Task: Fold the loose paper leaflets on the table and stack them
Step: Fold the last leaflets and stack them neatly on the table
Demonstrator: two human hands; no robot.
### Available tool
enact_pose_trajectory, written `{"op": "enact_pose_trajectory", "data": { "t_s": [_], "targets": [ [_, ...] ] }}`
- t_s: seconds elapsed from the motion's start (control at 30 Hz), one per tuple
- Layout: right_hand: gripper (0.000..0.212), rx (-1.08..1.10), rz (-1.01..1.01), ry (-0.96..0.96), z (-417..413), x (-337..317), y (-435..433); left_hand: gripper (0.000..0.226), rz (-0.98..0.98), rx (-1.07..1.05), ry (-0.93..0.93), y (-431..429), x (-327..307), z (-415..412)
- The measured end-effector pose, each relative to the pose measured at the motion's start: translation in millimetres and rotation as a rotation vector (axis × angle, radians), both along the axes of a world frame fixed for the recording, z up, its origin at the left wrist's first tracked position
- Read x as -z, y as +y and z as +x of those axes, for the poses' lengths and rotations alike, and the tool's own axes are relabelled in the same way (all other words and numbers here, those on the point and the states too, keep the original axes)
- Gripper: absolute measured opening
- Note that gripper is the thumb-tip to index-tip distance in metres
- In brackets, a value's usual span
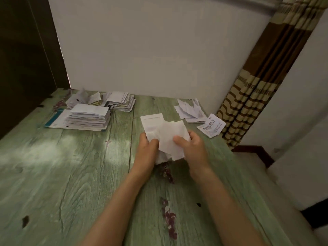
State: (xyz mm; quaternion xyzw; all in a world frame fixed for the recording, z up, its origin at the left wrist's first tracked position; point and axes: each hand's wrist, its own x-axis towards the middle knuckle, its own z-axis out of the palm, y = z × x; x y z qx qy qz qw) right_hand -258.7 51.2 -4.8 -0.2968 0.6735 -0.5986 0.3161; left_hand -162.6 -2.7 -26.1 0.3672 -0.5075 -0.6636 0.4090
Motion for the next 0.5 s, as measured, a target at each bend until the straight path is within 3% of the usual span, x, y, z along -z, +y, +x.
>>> {"op": "enact_pose_trajectory", "data": {
  "t_s": [0.17,0.23,0.33,0.5],
  "targets": [
    [0.02,0.096,-0.075,0.307,11,20,3,0.043,-0.061,0.028,0.048,4,3,-2],
    [0.02,0.093,-0.084,0.372,16,27,3,0.026,-0.12,0.02,0.011,7,5,-1],
    [0.026,0.149,-0.063,0.535,18,28,2,0.033,-0.244,-0.017,-0.078,5,7,3],
    [0.027,0.009,-0.195,0.292,16,18,4,0.031,-0.31,-0.016,-0.046,-5,-2,14]
  ]
}}
